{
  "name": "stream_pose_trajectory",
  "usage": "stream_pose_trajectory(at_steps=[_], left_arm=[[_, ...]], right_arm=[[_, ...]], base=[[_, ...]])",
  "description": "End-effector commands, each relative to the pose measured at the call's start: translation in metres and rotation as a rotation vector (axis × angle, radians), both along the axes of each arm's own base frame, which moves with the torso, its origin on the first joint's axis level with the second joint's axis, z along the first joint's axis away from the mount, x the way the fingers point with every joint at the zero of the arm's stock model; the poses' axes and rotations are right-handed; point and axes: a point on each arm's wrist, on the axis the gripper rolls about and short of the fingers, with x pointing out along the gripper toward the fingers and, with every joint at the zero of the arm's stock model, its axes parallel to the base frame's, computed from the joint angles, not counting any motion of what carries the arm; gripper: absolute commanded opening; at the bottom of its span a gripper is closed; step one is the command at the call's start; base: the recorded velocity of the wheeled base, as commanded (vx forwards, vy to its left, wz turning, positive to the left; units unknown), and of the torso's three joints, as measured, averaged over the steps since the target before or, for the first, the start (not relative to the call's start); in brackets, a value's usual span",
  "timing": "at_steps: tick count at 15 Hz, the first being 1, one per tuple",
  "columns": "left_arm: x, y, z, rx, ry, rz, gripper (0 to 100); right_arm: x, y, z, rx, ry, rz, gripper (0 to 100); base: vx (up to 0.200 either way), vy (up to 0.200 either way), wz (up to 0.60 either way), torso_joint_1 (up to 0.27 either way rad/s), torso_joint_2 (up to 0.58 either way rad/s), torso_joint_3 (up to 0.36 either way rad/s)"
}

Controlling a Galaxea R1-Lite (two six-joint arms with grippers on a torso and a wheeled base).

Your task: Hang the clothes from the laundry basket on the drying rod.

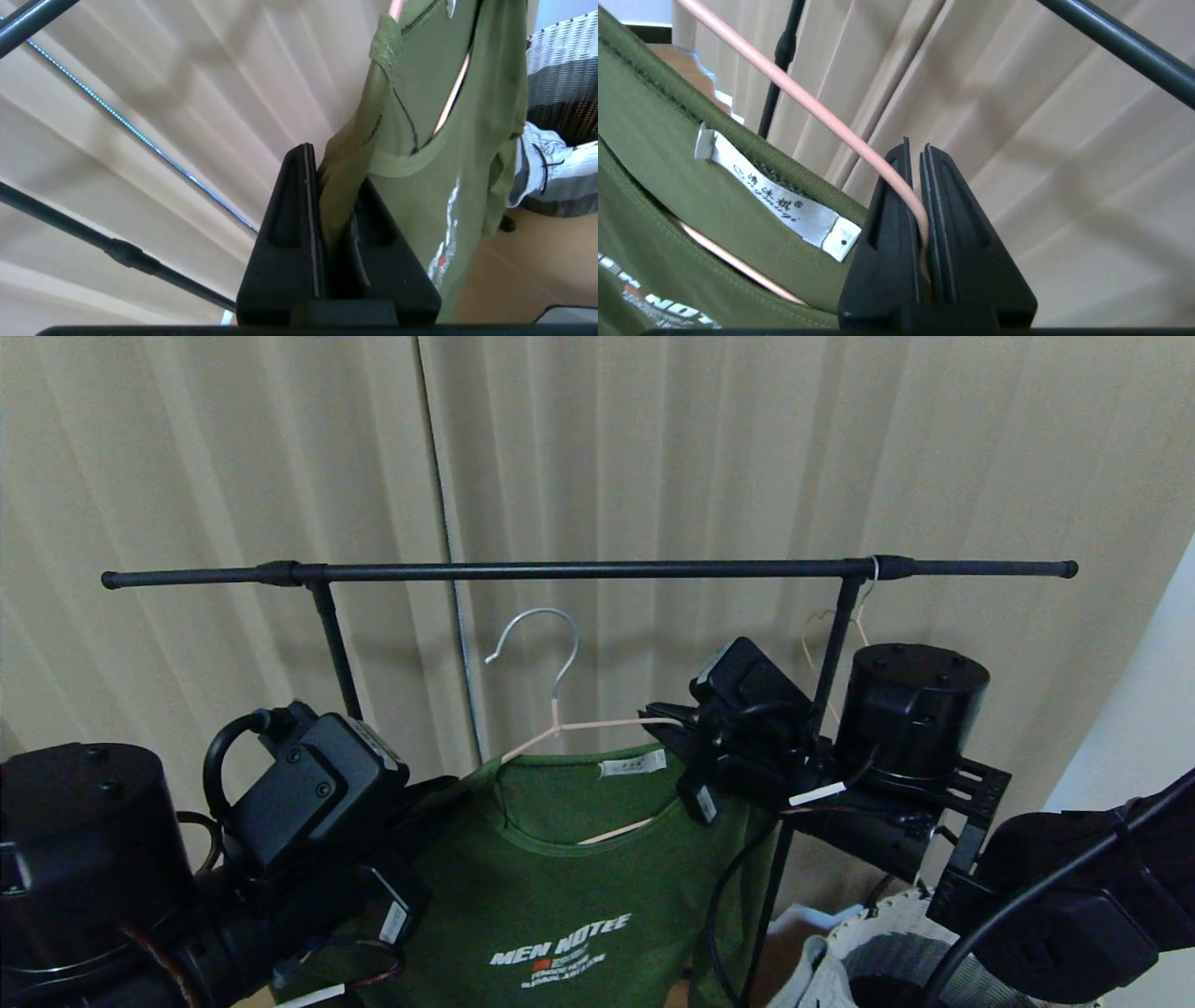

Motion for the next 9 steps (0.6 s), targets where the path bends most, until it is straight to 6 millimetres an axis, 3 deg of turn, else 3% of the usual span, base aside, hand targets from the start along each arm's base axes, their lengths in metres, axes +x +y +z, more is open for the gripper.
stream_pose_trajectory(at_steps=[1, 2, 5, 9], left_arm=[[-0.001, 0.000, 0.001, -0.004, -0.003, 0.002, 0], [-0.001, 0.001, 0.002, -0.006, -0.005, 0.002, 100], [-0.006, 0.004, 0.003, -0.011, -0.016, -0.002, 100], [-0.031, 0.026, 0.011, -0.072, -0.072, 0.007, 100]], right_arm=[[-0.001, -0.001, 0.002, 0.003, -0.004, 0.000, 0], [-0.002, -0.001, 0.002, 0.005, -0.004, -0.002, 0], [-0.007, -0.006, 0.002, 0.013, -0.010, -0.005, 0], [-0.005, -0.035, 0.009, 0.026, -0.029, -0.085, 0]], base=[[0.000, 0.000, 0.00, 0.000, 0.00, 0.000], [0.000, 0.000, 0.00, 0.000, 0.00, 0.000], [0.000, 0.000, 0.00, 0.000, 0.00, 0.000], [0.000, 0.000, 0.00, 0.000, 0.00, 0.000]])
